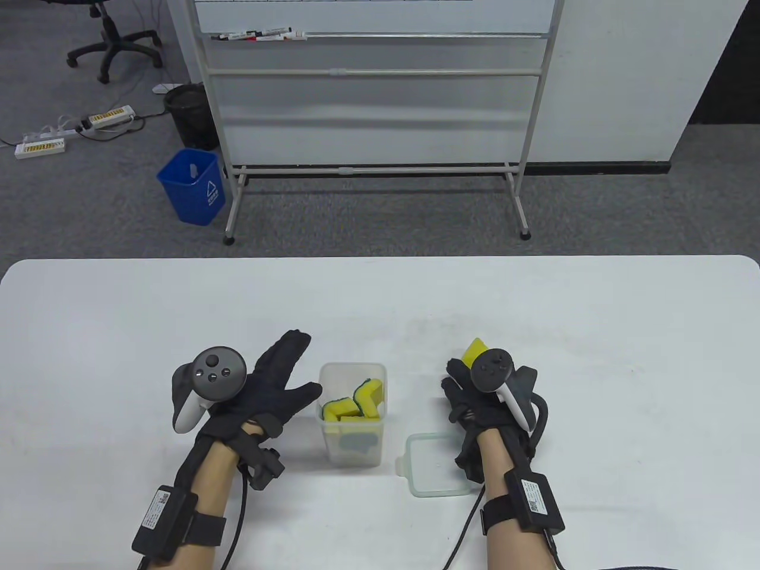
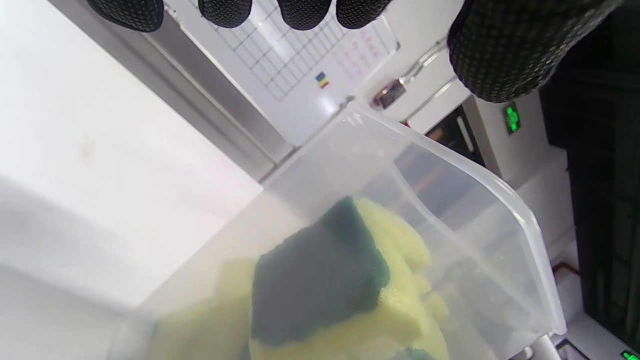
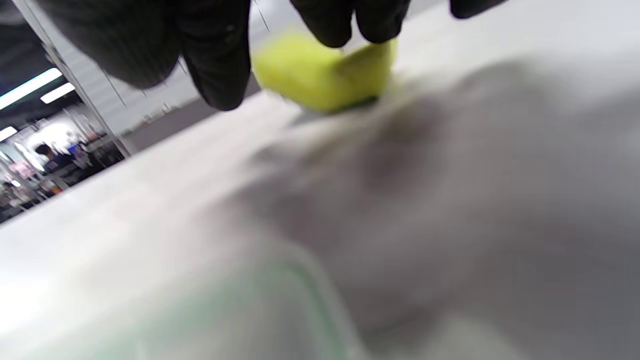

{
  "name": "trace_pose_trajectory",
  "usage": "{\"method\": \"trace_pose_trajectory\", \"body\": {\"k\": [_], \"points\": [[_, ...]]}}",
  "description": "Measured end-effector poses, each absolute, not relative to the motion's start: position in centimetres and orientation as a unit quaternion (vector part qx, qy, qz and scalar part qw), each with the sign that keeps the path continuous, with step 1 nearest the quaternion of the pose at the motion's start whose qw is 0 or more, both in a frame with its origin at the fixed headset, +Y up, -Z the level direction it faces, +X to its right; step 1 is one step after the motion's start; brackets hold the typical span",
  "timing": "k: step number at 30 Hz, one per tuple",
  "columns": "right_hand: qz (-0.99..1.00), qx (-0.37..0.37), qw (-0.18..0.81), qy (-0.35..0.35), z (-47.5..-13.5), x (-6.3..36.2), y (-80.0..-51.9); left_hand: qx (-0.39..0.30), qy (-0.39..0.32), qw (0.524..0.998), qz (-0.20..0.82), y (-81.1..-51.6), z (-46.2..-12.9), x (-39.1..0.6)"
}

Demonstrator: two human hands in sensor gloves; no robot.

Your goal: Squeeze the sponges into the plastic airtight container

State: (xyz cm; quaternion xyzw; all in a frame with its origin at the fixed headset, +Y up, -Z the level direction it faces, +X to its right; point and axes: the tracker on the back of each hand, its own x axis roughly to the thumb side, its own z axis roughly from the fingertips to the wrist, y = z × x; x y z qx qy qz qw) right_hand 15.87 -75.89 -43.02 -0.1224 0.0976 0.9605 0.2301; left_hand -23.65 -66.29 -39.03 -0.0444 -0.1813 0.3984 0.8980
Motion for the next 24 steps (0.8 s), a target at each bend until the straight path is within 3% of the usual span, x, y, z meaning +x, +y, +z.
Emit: {"method": "trace_pose_trajectory", "body": {"k": [7, 14, 19, 24], "points": [[0.951, -0.145, 0.257, 0.093, -43.0, 17.0, -76.4, -0.043, -0.181, 0.886, 0.424, -66.2, -39.0, -23.8], [0.923, -0.128, 0.362, 0.009, -42.0, 17.4, -72.9, -0.006, -0.188, 0.883, 0.431, -65.3, -38.6, -23.8], [0.821, -0.014, 0.57, -0.029, -40.5, 16.2, -67.3, 0.03, -0.221, 0.883, 0.414, -63.8, -37.7, -22.6], [0.762, 0.133, 0.634, 0.006, -38.3, 13.7, -62.3, 0.068, -0.258, 0.879, 0.394, -62.0, -36.4, -21.2]]}}
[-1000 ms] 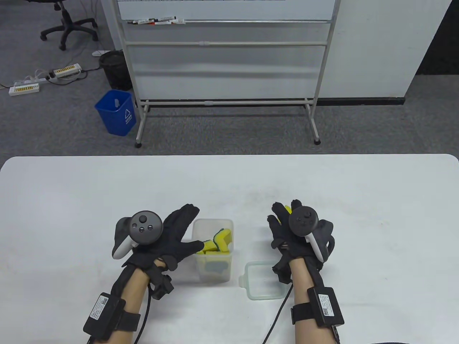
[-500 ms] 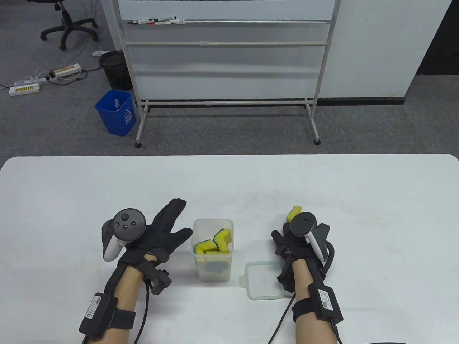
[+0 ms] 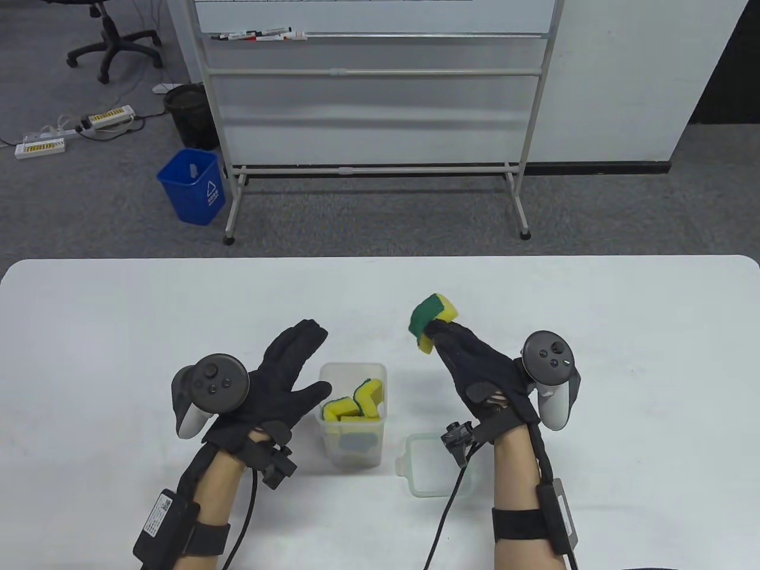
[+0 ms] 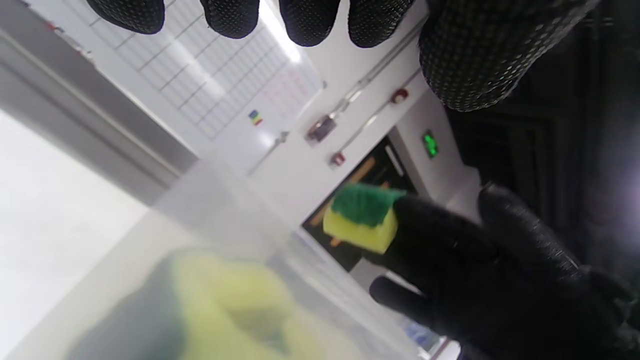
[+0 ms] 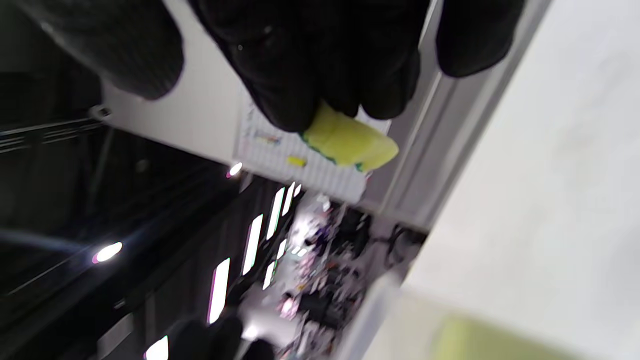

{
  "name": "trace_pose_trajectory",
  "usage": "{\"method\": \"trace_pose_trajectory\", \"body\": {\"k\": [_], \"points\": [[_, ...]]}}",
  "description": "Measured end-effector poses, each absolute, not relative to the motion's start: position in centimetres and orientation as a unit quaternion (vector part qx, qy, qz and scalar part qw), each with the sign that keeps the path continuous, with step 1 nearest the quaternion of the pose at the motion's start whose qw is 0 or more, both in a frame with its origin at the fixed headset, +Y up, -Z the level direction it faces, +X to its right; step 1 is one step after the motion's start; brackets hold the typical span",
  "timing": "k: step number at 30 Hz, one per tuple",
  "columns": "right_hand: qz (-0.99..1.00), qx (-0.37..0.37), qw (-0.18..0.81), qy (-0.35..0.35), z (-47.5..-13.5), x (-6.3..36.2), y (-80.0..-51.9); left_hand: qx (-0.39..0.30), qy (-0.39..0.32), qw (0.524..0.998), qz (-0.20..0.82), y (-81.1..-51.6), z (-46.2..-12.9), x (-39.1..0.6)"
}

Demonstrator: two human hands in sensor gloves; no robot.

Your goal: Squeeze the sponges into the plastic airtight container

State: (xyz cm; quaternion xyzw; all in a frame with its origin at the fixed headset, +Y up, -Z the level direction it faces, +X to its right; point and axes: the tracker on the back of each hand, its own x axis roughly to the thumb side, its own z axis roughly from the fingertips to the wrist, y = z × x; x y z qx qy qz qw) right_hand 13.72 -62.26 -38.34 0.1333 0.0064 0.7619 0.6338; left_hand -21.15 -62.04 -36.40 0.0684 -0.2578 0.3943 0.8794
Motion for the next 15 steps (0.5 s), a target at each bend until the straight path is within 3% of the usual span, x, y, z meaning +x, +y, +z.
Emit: {"method": "trace_pose_trajectory", "body": {"k": [6, 15], "points": [[0.709, 0.266, 0.646, 0.098, -36.6, 10.5, -60.0, 0.105, -0.287, 0.871, 0.385, -60.8, -35.3, -20.2], [0.64, 0.324, 0.675, 0.173, -36.8, 6.9, -61.0, 0.092, -0.307, 0.857, 0.404, -60.9, -35.5, -20.2]]}}
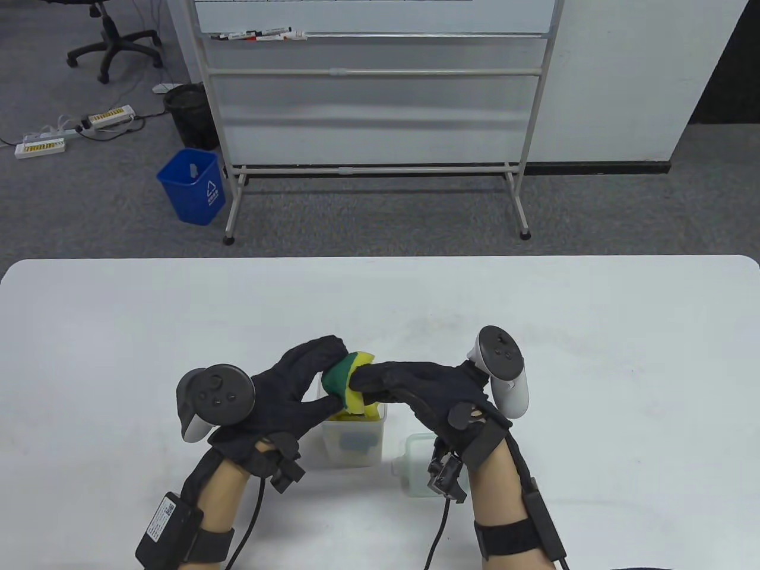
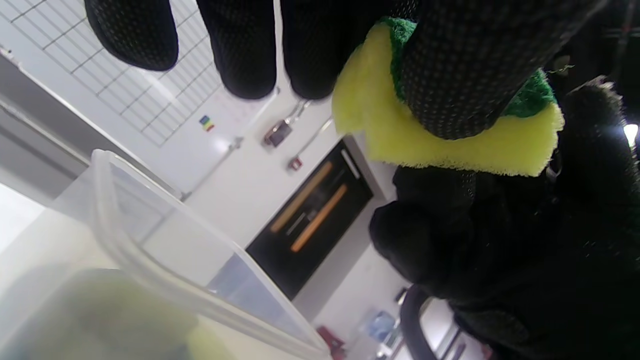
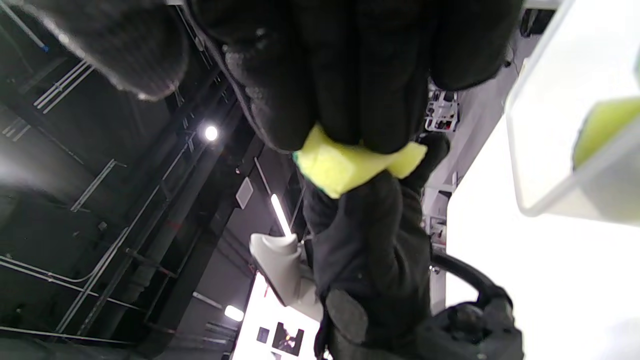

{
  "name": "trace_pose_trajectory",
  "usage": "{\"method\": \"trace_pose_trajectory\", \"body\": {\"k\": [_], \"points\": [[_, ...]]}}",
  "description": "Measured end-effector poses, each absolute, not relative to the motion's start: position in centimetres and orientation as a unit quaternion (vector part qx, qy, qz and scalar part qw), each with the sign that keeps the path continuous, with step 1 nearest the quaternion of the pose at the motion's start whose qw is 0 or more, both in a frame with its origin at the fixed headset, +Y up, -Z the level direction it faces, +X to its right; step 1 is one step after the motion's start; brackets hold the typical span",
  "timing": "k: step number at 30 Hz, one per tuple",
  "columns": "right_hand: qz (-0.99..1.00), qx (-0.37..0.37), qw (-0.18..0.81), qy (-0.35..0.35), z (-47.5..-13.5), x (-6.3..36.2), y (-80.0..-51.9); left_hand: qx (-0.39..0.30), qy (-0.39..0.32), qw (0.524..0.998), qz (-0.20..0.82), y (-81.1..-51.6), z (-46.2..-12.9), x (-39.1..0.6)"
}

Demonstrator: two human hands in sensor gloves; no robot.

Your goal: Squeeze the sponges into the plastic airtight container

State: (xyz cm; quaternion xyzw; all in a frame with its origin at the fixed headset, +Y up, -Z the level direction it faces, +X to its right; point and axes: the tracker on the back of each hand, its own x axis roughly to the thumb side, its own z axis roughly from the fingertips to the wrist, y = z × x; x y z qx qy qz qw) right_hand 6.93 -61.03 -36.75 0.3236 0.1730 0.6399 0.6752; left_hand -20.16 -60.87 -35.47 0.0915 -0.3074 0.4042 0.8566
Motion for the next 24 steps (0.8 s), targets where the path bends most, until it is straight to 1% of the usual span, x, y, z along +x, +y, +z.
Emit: {"method": "trace_pose_trajectory", "body": {"k": [2, 4, 6, 8, 9, 10, 11, 13, 15, 17, 18, 19, 20, 21, 24], "points": [[0.639, 0.313, 0.679, 0.18, -36.9, 6.8, -61.4, 0.098, -0.298, 0.858, 0.407, -61.0, -35.6, -20.3], [0.659, 0.298, 0.669, 0.17, -36.7, 6.9, -61.2, 0.105, -0.291, 0.865, 0.395, -61.0, -35.6, -20.2], [0.714, 0.272, 0.636, 0.105, -36.3, 7.4, -60.2, 0.108, -0.285, 0.873, 0.38, -60.9, -35.5, -20.1], [0.769, 0.24, 0.593, 0.004, -35.5, 7.8, -59.1, 0.111, -0.282, 0.877, 0.374, -60.9, -35.5, -20.0], [0.8, 0.236, 0.551, -0.046, -35.0, 7.8, -58.6, 0.112, -0.286, 0.879, 0.365, -60.8, -35.4, -19.8], [0.827, 0.252, 0.496, -0.079, -34.6, 7.4, -58.1, 0.11, -0.29, 0.881, 0.359, -60.7, -35.3, -19.7], [0.837, 0.269, 0.469, -0.083, -34.5, 7.1, -58.0, 0.109, -0.295, 0.881, 0.353, -60.6, -35.2, -19.4], [0.85, 0.311, 0.422, -0.046, -34.1, 5.5, -58.0, 0.111, -0.307, 0.882, 0.339, -60.3, -34.8, -18.7], [0.852, 0.326, 0.409, -0.031, -34.0, 4.4, -58.2, 0.119, -0.311, 0.884, 0.327, -60.1, -34.4, -18.3], [0.864, 0.332, 0.378, -0.001, -34.0, 3.5, -58.5, 0.14, -0.304, 0.883, 0.33, -59.8, -34.1, -18.1], [0.871, 0.324, 0.37, -0.003, -34.0, 3.3, -58.6, 0.151, -0.292, 0.887, 0.325, -59.7, -33.9, -18.1], [0.87, 0.308, 0.383, -0.032, -33.9, 3.3, -58.6, 0.162, -0.277, 0.898, 0.3, -59.7, -33.8, -18.2], [0.869, 0.299, 0.392, -0.046, -33.9, 3.2, -58.6, 0.183, -0.263, 0.904, 0.283, -59.8, -33.8, -18.4], [0.87, 0.294, 0.391, -0.057, -33.9, 3.1, -58.6, 0.201, -0.246, 0.904, 0.287, -59.9, -33.9, -18.5], [0.879, 0.271, 0.382, -0.091, -33.9, 3.1, -58.5, 0.19, -0.223, 0.912, 0.286, -60.2, -34.1, -18.7]]}}
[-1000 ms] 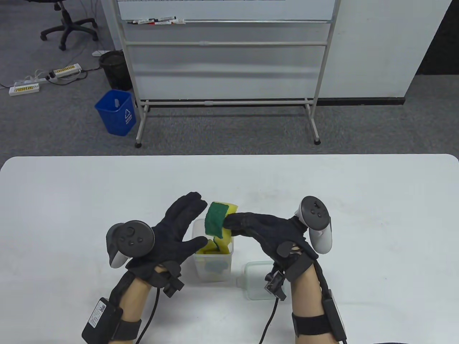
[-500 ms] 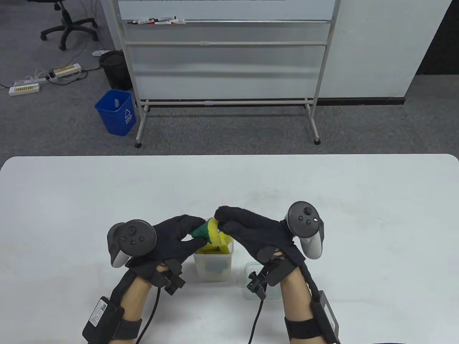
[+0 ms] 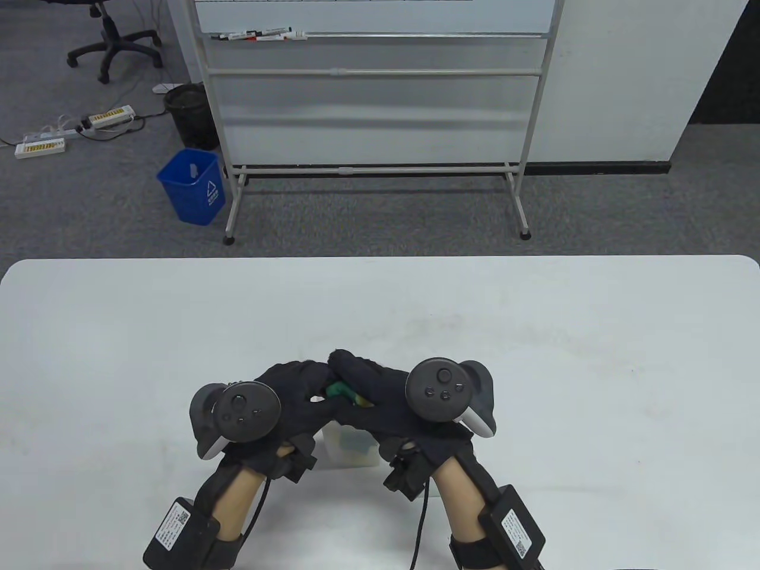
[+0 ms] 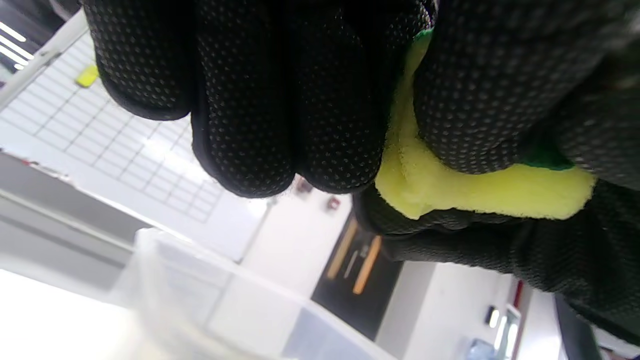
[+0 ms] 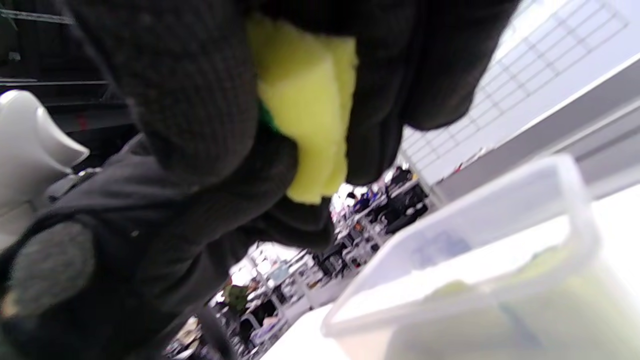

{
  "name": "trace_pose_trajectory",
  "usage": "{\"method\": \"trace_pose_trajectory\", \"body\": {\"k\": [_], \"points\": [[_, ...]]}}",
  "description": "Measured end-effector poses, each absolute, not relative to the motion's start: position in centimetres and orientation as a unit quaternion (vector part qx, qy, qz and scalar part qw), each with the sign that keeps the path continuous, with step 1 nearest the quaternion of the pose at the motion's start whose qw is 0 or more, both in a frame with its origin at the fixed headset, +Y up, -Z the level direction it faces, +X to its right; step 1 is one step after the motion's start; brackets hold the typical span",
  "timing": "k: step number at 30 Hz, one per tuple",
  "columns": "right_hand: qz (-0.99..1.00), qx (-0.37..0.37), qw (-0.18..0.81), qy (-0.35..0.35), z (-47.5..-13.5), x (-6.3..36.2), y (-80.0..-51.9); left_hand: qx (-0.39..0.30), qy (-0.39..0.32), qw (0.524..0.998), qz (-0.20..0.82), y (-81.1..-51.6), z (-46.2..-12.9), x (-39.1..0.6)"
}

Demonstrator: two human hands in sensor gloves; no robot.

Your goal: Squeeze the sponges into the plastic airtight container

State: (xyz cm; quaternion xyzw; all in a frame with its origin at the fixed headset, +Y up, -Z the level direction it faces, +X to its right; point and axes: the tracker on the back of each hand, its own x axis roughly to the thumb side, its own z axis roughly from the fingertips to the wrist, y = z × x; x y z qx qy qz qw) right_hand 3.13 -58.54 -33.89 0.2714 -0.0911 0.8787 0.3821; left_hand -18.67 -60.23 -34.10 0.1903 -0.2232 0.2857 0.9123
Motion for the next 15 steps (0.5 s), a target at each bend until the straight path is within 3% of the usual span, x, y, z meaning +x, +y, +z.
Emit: {"method": "trace_pose_trajectory", "body": {"k": [5, 9, 11, 15], "points": [[0.883, 0.204, 0.394, -0.153, -34.3, 4.1, -58.9, 0.135, -0.228, 0.924, 0.277, -60.5, -34.9, -19.5], [0.899, 0.179, 0.357, -0.177, -34.5, 3.7, -59.6, 0.015, -0.262, 0.914, 0.311, -62.1, -36.1, -19.9], [0.898, 0.183, 0.319, -0.241, -34.2, 3.1, -59.7, -0.008, -0.266, 0.914, 0.307, -63.0, -36.7, -19.8], [0.902, 0.199, 0.262, -0.28, -34.0, 1.7, -59.5, -0.05, -0.266, 0.915, 0.3, -64.5, -37.5, -19.9]]}}
